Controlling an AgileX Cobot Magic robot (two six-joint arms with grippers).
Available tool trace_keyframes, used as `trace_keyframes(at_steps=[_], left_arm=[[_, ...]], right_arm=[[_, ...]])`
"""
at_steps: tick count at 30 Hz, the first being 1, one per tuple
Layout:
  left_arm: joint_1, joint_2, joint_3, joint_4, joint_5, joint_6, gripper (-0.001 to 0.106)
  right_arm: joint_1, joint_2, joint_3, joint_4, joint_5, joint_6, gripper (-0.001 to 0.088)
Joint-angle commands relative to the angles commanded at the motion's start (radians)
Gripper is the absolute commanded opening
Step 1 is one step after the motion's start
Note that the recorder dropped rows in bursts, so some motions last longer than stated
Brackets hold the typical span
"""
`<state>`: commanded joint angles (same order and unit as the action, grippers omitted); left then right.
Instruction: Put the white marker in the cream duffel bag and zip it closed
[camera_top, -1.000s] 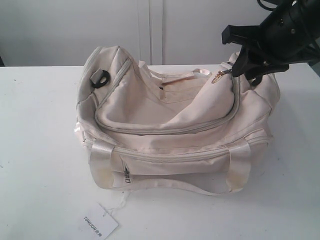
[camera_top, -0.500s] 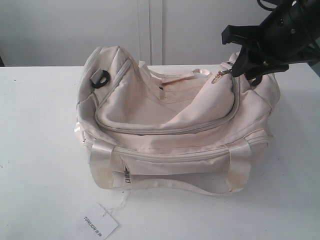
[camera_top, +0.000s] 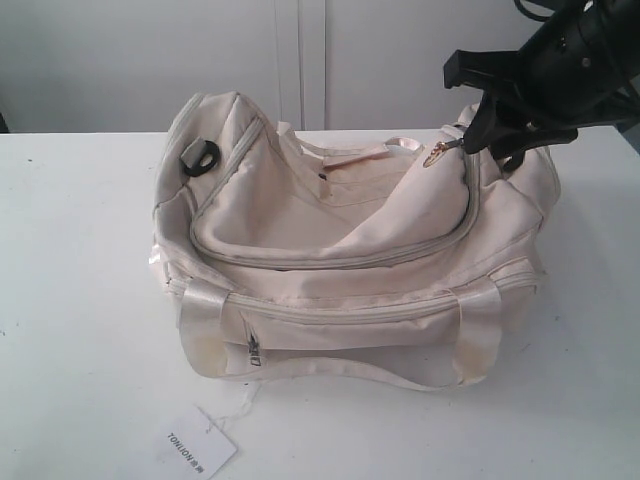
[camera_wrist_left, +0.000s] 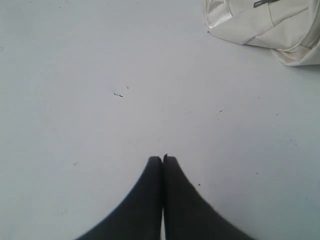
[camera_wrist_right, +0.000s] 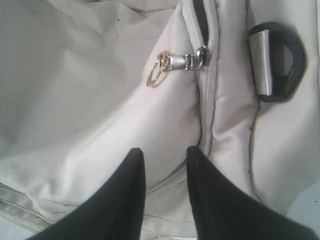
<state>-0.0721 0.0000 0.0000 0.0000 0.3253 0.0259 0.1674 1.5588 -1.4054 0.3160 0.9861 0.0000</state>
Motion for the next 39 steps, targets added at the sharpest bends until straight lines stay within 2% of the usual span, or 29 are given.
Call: trace_keyframes(at_steps=[12, 28, 34, 39], left_arm=[[0.000, 0.000, 0.000, 0.000, 0.000, 0.000, 0.000], [0.000, 0.000, 0.000, 0.000, 0.000, 0.000, 0.000], [0.000, 0.000, 0.000, 0.000, 0.000, 0.000, 0.000], [0.000, 0.000, 0.000, 0.000, 0.000, 0.000, 0.000]], right_arm=[[0.000, -0.022, 0.000, 0.002, 0.000, 0.000, 0.0282], [0.000, -0.265, 0.000, 0.002, 0.000, 0.000, 0.0282], [0.000, -0.277, 0.000, 0.002, 0.000, 0.000, 0.0282], [0.000, -0.277, 0.000, 0.028, -0.056, 0.000, 0.0282]])
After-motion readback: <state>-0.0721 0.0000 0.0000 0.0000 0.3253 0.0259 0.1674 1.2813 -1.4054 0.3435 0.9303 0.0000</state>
